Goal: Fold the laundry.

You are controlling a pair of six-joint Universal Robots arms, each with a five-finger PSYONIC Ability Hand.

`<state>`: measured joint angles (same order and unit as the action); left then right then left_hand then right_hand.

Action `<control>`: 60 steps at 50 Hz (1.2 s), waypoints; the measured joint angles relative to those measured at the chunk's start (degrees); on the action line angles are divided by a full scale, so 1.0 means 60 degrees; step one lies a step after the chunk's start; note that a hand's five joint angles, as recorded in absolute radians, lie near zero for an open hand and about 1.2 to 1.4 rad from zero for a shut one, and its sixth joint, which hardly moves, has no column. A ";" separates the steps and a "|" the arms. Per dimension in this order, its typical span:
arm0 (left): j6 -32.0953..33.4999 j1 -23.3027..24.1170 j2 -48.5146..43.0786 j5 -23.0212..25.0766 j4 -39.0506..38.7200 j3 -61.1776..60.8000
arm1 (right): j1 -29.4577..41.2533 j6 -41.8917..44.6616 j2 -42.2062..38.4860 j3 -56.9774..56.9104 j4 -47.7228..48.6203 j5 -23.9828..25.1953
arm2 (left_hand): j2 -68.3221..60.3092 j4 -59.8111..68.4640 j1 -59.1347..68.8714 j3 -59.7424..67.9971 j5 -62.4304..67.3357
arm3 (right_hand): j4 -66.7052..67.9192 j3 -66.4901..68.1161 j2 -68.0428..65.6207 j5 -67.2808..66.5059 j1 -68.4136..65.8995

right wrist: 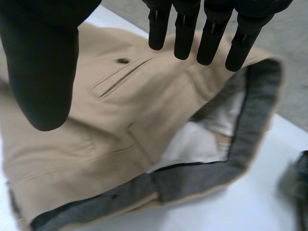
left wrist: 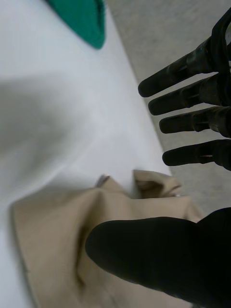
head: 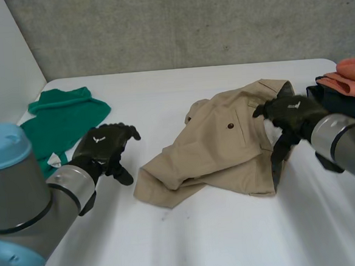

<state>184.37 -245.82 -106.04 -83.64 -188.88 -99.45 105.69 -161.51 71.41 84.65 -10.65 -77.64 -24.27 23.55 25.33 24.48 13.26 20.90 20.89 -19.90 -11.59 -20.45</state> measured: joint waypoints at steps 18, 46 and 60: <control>-0.0247 0.0068 -0.3245 0.1549 0.0084 0.2275 | 0.0190 0.0324 -0.2442 0.0740 0.4235 0.0563 | -0.6815 0.6866 0.6709 0.6655 0.6837 | 0.5845 0.5988 -0.6254 -0.5636 -0.5663; 0.0410 0.0463 0.3583 -0.0231 0.0070 0.4955 | 0.0148 0.0674 0.3471 -0.3426 0.1382 0.0142 | -0.7375 0.7521 0.6809 0.7278 0.7234 | 0.7956 0.7829 -0.7942 -0.7762 -0.7184; 0.0741 0.0409 0.4002 -0.0239 0.0576 0.6706 | 0.0158 0.0641 0.3915 -0.5447 -0.0065 0.0069 | -0.7382 0.7523 0.6809 0.7298 0.7234 | 0.7958 0.7858 -0.7941 -0.7762 -0.7185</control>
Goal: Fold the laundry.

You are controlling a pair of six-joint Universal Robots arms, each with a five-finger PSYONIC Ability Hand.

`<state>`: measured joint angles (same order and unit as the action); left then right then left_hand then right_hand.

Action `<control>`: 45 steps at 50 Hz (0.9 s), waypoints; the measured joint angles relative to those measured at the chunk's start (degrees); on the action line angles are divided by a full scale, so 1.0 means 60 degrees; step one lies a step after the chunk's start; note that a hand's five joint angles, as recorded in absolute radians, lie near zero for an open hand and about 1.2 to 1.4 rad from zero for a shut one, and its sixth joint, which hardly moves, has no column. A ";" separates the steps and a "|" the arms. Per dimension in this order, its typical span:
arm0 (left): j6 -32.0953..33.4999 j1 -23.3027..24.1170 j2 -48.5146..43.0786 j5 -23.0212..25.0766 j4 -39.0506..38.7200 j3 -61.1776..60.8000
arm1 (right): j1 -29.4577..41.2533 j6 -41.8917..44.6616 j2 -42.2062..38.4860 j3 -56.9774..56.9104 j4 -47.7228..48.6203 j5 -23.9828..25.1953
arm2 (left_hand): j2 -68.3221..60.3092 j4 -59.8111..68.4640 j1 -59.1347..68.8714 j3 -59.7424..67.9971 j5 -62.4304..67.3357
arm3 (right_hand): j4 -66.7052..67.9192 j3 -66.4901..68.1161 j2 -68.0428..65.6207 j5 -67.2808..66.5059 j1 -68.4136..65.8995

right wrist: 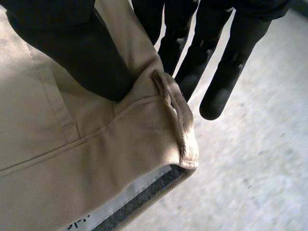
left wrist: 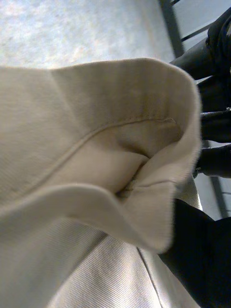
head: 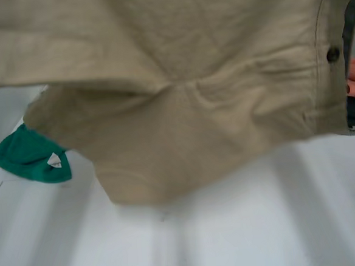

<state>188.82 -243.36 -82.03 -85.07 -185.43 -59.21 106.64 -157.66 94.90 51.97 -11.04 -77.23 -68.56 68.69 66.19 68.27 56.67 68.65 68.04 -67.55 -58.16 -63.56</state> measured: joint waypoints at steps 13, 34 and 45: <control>0.1237 -0.0378 -0.4317 0.0138 -0.0335 0.0463 | 0.0129 -0.0425 -0.4184 -0.0069 0.0506 -0.1129 | -0.0002 0.0002 0.0000 0.0001 0.0001 | 0.0002 0.0000 -0.0001 0.0000 0.0000; 0.1651 -0.0698 -1.0541 0.0601 -0.2094 0.4979 | 0.0880 0.0250 -0.9522 -0.2187 0.4944 -0.2206 | 0.9441 -0.9521 -0.9224 -0.9348 -0.8950 | -0.9410 -0.9323 0.9252 0.9227 0.8449; 0.1629 -0.0001 -0.7605 -0.1204 -0.1682 0.1553 | 0.0377 0.0447 -0.6366 0.0604 0.3286 -0.0104 | 0.8791 -0.8817 -0.8361 -0.8766 -0.8469 | -0.9410 -0.9324 0.9252 0.9227 0.8449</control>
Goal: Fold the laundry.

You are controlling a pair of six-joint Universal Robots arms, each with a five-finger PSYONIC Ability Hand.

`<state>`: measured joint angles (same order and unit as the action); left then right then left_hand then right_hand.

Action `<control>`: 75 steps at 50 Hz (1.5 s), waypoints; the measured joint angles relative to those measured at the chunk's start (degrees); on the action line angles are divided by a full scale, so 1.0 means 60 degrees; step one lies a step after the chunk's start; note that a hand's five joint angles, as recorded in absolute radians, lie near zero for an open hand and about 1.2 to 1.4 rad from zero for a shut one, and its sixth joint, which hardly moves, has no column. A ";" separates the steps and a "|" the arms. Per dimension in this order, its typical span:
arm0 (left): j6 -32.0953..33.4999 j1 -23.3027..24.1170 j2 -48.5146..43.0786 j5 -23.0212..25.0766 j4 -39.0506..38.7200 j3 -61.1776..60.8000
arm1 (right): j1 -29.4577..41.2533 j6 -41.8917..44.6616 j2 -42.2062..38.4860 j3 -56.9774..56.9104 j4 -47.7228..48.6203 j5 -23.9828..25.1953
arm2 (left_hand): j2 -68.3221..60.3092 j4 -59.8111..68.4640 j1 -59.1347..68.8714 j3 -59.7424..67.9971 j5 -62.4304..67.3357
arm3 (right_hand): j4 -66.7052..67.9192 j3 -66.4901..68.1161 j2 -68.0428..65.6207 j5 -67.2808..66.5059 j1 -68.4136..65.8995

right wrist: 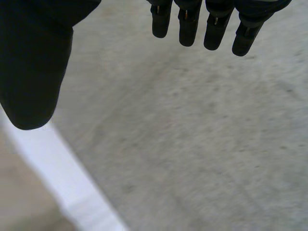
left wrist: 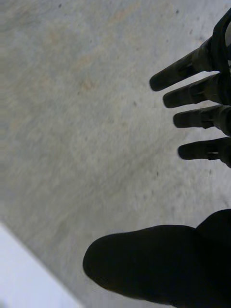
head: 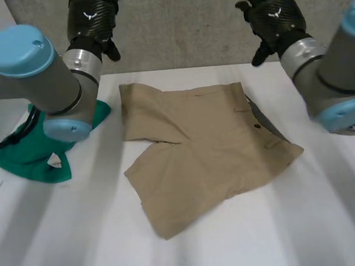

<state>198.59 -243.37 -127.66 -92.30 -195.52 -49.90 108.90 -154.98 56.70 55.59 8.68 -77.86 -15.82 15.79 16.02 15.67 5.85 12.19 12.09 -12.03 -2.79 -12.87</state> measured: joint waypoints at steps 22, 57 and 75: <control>-0.2940 0.2990 0.3761 -0.0884 0.3262 -0.7762 | -0.2969 0.4922 0.0935 0.4720 -0.2888 0.3300 | -0.0970 0.1008 0.0939 0.0995 0.1044 | 0.2105 0.2075 -0.1996 -0.2080 -0.1954; -0.2866 0.2908 0.3083 -0.1358 0.2235 -0.7480 | -0.3174 0.4483 0.0713 0.5445 -0.1542 0.3510 | -0.8763 0.8777 0.8093 0.8729 0.8708 | 0.9380 0.9288 -0.9244 -0.9117 -0.8083; -0.1822 0.3966 0.6459 -0.0638 0.7129 -0.7928 | -0.5160 0.7390 0.5443 0.6866 -0.8597 0.3179 | -0.8780 0.8815 0.8092 0.8736 0.8710 | 0.9406 0.9292 -0.9244 -0.9133 -0.8083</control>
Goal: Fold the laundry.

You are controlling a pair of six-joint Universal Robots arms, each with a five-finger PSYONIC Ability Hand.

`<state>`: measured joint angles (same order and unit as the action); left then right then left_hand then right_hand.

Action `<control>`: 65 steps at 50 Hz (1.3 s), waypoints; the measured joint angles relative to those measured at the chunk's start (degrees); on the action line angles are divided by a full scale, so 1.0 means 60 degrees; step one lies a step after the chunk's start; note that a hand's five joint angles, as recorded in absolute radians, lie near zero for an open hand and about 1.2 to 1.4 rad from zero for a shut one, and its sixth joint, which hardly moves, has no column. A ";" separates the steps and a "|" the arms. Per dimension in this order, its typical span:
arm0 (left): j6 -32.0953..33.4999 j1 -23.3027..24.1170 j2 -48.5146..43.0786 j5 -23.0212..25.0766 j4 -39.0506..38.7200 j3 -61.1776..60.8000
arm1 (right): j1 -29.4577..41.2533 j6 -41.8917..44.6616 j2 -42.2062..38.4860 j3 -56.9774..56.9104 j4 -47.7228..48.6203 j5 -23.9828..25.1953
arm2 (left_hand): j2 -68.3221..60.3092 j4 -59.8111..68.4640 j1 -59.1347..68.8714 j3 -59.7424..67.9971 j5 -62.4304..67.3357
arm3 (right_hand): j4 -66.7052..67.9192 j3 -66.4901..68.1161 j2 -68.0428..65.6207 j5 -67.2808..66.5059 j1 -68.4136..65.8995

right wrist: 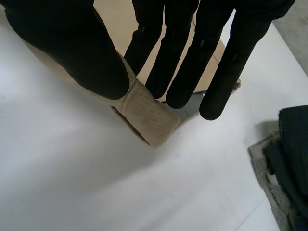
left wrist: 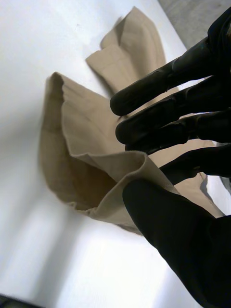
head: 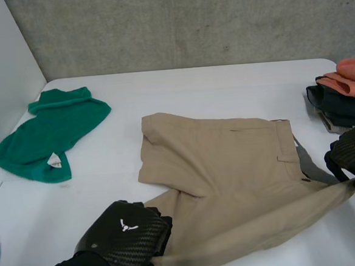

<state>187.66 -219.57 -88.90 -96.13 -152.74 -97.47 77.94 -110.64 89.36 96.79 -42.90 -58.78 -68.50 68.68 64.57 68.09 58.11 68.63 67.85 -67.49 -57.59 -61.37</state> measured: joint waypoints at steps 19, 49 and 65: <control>0.3050 -0.2890 -0.5243 0.0037 -0.4671 0.4164 | 0.3262 -0.3839 -0.3932 -0.2753 0.5330 -0.2224 | -0.0013 0.0004 0.0060 0.0014 0.0027 | 0.0002 0.0002 0.0001 -0.0188 -0.0229; 0.3276 -0.3425 -0.8291 0.0758 -0.8025 0.7562 | 0.4498 -0.5241 -0.6256 -0.4678 0.9265 -0.4184 | 0.9445 -0.9524 -0.8938 -0.9317 -0.9197 | -0.9404 -0.9297 0.9247 0.9136 0.8085; 0.2974 -0.2669 -0.6128 0.0726 -0.7952 0.4019 | 0.3196 -0.5817 -0.5237 -0.2395 0.6526 -0.2639 | 0.9449 -0.9524 -0.8938 -0.9317 -0.9197 | -0.7484 -0.7315 0.7401 0.7197 0.6297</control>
<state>205.50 -235.59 -125.67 -91.77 -200.46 -73.36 97.12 -145.55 57.93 82.42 -3.74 -74.61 -11.80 11.53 10.95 12.19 2.93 23.72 23.96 -23.09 -14.41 -23.58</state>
